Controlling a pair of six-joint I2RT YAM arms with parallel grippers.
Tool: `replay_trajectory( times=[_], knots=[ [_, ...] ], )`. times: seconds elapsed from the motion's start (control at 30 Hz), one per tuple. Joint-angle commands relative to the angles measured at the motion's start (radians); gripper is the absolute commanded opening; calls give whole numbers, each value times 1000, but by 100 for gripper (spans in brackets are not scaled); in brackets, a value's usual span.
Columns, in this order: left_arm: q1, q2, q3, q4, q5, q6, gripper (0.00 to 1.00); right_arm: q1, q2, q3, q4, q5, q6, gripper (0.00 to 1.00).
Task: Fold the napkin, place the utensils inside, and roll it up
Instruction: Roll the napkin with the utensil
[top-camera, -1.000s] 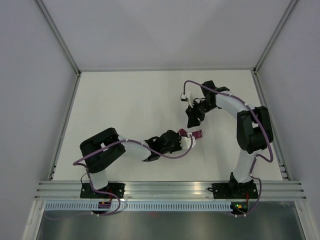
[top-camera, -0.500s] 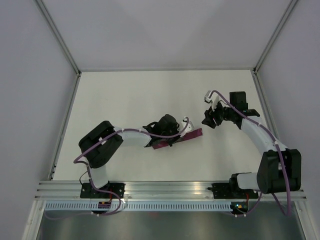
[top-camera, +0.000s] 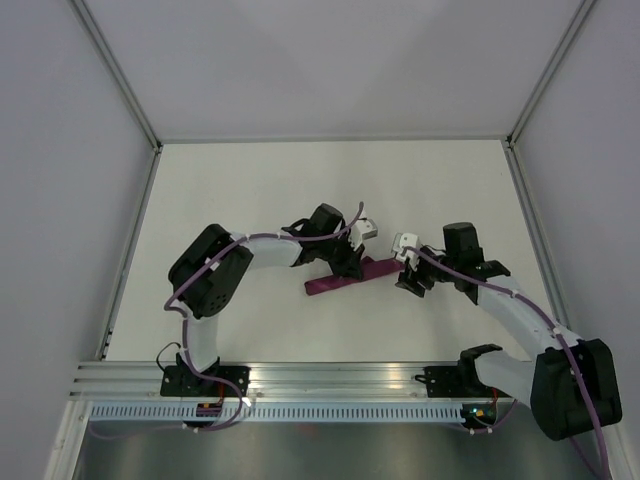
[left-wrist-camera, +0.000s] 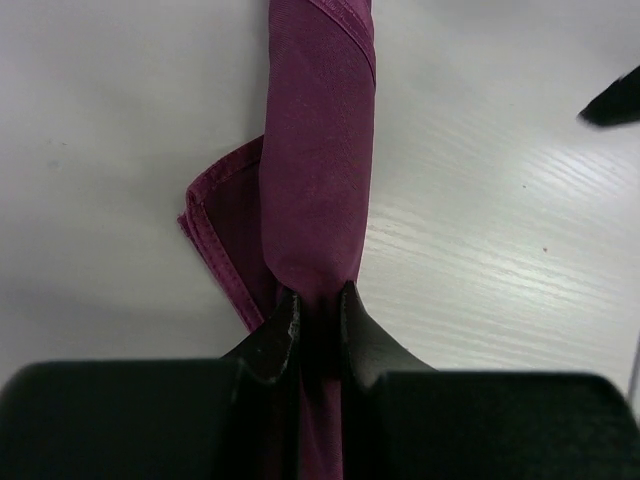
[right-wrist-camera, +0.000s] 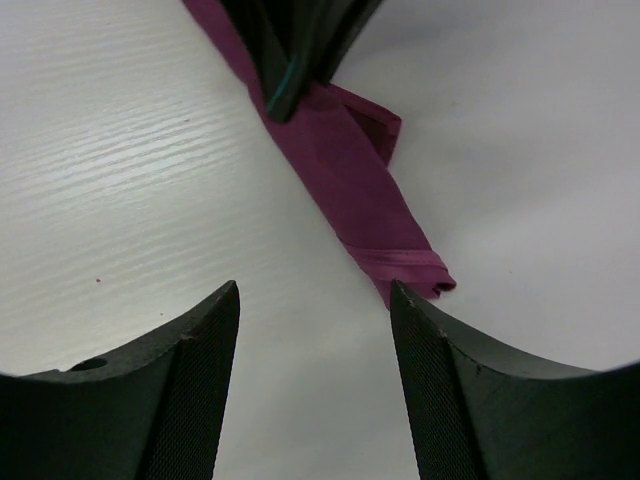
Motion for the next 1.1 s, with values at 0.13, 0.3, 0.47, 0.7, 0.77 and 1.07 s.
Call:
replay_trajectory(
  times=[0.13, 0.3, 0.47, 0.7, 0.77, 1.07],
  knots=[
    [42, 131, 58, -262, 222, -59, 2, 194, -27, -113, 257, 184, -44, 68],
    [45, 185, 119, -357, 302, -45, 2, 278, -7, -133, 306, 263, -50, 68],
    [57, 247, 173, -428, 335, -43, 2, 350, 26, -121, 285, 293, -67, 68],
    [69, 268, 187, -460, 345, -40, 2, 447, 103, -92, 231, 330, -82, 69],
    [71, 276, 196, -473, 356, -40, 3, 462, 127, -92, 244, 349, -79, 68],
    [82, 302, 224, -497, 407, -43, 5, 495, 204, -89, 281, 395, -76, 58]
  ],
)
